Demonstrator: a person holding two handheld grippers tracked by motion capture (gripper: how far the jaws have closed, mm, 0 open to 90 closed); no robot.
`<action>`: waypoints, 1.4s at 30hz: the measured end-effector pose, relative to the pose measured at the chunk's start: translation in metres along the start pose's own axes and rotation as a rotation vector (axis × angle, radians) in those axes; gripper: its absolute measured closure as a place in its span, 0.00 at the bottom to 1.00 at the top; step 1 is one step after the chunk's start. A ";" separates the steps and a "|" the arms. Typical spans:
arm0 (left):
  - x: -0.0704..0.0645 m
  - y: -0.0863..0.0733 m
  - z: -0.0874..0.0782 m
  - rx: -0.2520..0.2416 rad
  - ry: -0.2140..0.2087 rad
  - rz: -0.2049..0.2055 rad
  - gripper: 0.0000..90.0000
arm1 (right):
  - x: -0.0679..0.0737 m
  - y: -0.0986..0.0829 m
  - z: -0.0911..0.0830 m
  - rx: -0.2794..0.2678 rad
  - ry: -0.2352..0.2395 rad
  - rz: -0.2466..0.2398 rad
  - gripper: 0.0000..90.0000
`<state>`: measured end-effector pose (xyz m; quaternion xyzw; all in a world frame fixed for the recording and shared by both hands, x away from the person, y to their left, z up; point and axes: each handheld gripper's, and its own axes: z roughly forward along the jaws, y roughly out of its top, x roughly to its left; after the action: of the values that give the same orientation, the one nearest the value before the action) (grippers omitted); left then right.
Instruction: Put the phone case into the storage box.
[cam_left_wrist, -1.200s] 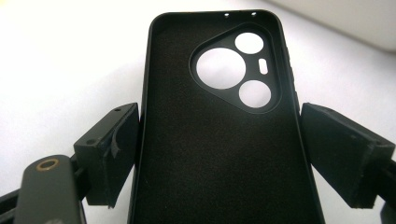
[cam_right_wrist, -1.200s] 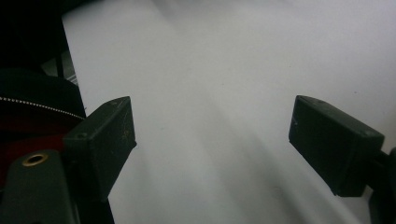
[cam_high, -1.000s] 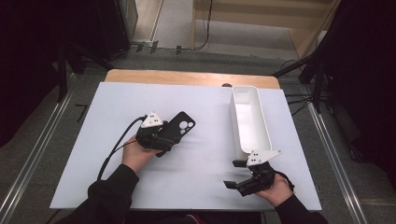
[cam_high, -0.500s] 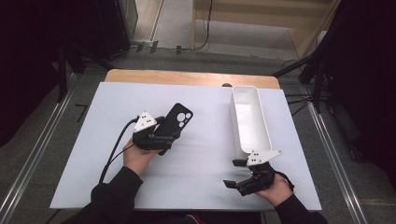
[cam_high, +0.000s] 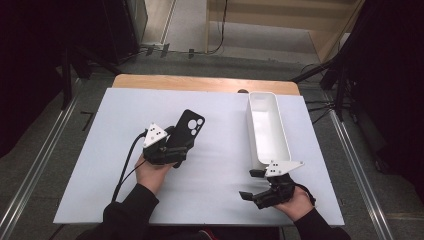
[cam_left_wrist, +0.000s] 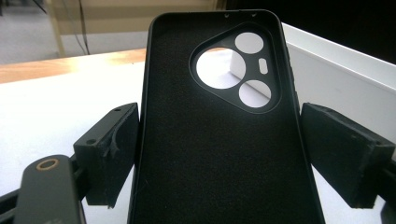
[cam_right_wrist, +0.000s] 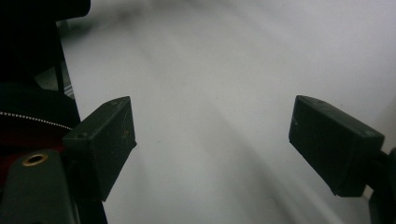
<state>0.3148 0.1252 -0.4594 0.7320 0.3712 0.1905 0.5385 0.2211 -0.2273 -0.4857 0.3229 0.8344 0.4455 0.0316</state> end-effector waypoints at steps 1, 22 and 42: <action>-0.002 -0.001 0.000 -0.010 0.008 0.004 0.16 | 0.000 0.000 0.000 -0.005 0.000 0.002 0.15; -0.030 -0.014 -0.003 -0.078 0.088 0.016 0.16 | 0.009 0.014 -0.003 -0.057 -0.011 0.047 0.15; -0.030 -0.018 -0.001 -0.080 0.094 -0.006 0.16 | 0.014 0.041 0.001 -0.093 -0.096 0.094 0.15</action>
<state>0.2886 0.1063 -0.4725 0.6990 0.3904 0.2377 0.5500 0.2311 -0.2021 -0.4514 0.3811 0.7942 0.4688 0.0655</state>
